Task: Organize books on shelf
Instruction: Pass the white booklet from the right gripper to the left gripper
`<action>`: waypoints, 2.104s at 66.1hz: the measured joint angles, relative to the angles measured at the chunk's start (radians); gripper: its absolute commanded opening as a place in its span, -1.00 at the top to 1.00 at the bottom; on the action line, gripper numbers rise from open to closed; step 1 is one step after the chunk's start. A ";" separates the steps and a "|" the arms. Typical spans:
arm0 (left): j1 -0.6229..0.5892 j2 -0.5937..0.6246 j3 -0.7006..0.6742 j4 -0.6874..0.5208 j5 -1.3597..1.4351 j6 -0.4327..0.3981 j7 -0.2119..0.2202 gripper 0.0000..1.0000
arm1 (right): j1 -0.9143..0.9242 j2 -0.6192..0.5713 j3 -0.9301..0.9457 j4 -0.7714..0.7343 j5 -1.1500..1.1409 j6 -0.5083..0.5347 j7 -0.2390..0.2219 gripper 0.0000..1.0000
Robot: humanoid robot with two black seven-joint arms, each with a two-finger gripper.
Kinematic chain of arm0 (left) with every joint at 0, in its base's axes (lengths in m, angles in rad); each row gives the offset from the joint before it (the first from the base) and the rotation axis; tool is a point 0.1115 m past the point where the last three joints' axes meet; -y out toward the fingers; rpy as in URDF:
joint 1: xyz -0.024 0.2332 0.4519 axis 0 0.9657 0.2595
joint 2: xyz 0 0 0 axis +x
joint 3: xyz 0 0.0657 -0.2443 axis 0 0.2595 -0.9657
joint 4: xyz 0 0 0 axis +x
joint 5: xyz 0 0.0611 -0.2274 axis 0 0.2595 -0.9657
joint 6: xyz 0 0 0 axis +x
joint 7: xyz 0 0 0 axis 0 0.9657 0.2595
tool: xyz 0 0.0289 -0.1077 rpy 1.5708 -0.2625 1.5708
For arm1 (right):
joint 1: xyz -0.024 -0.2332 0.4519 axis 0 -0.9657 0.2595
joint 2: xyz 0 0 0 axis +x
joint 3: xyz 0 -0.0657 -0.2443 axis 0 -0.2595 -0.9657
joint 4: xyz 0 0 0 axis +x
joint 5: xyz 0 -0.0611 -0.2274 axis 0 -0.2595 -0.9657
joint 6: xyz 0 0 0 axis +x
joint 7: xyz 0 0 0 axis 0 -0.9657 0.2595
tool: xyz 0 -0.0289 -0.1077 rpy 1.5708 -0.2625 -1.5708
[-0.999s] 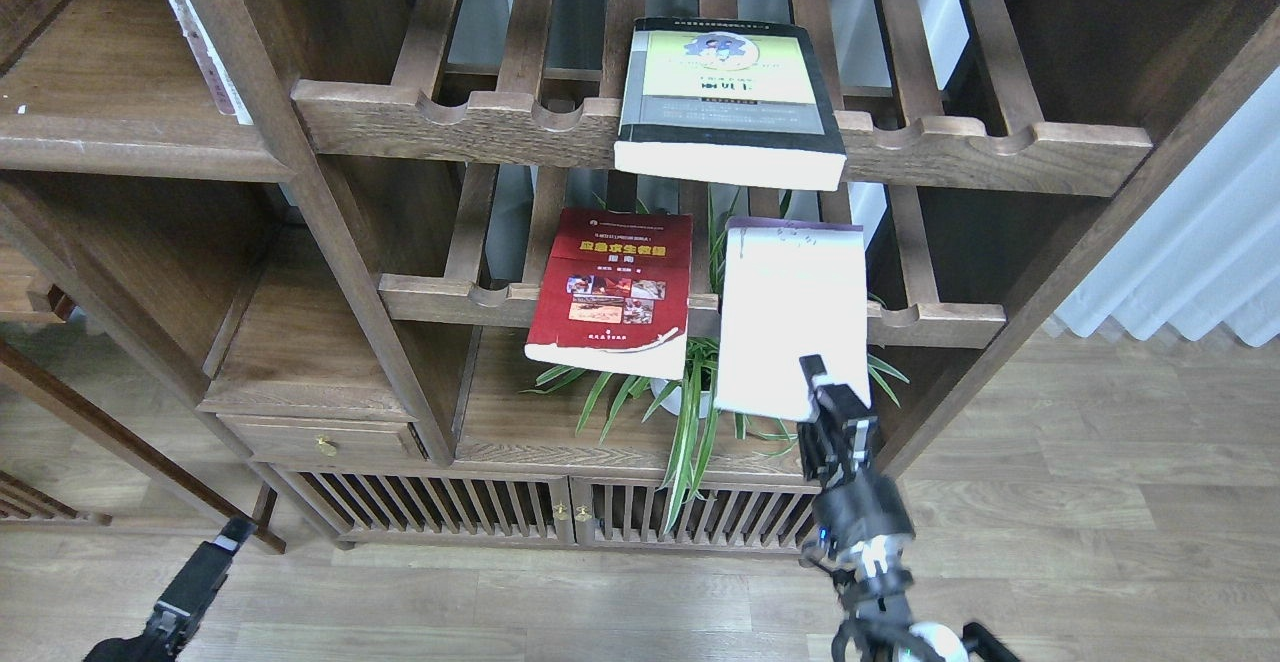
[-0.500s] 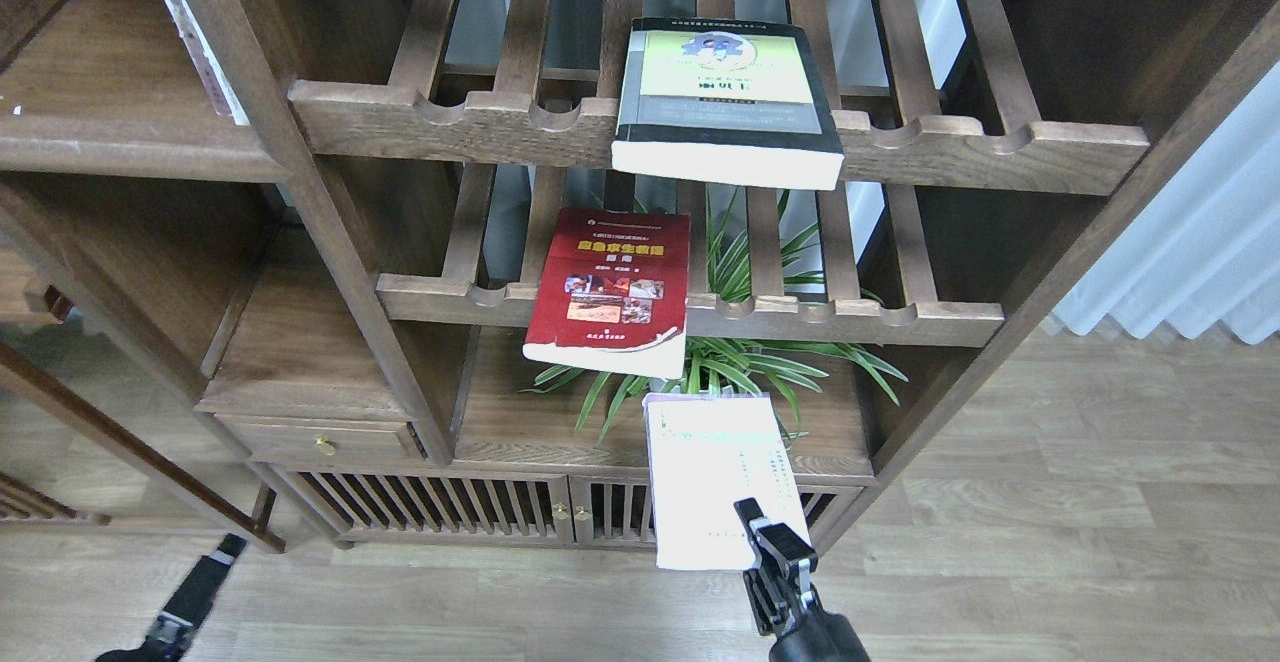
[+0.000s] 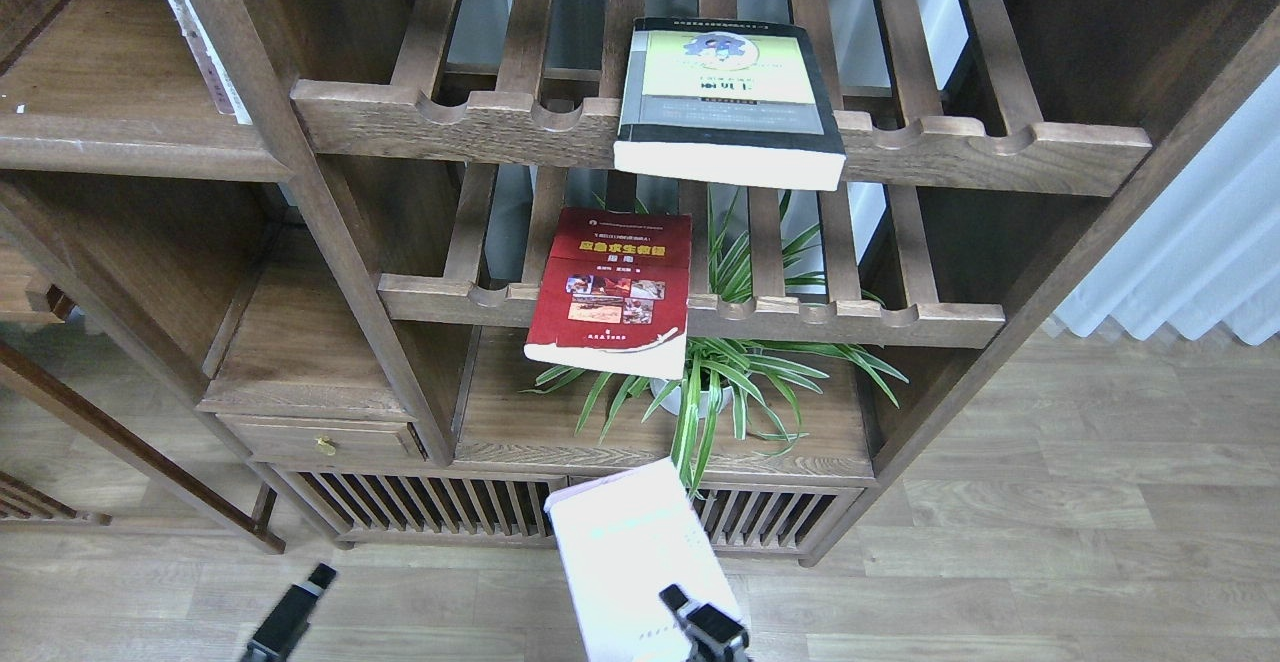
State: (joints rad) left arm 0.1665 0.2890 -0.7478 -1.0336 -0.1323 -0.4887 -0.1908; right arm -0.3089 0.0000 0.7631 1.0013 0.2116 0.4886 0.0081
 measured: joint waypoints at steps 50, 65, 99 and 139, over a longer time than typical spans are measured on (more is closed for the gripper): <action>-0.042 -0.203 0.142 0.052 0.011 0.000 -0.001 -0.62 | 0.000 0.000 -0.086 -0.004 0.000 0.000 -0.042 0.87; -0.041 -0.213 0.154 0.056 0.003 0.000 -0.012 0.80 | -0.004 0.000 -0.087 -0.004 0.000 0.000 -0.042 0.85; -0.038 -0.204 0.158 0.054 -0.006 0.000 -0.007 0.90 | -0.006 0.000 -0.100 -0.019 0.001 0.001 -0.041 0.77; -0.036 -0.122 0.140 0.032 -0.002 0.002 -0.003 0.90 | 0.016 -0.001 -0.097 -0.051 0.000 0.000 -0.040 -0.67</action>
State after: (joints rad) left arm 0.1306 0.1671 -0.6079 -1.0016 -0.1341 -0.4870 -0.1937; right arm -0.2925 -0.0011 0.6664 0.9506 0.2118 0.4881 -0.0324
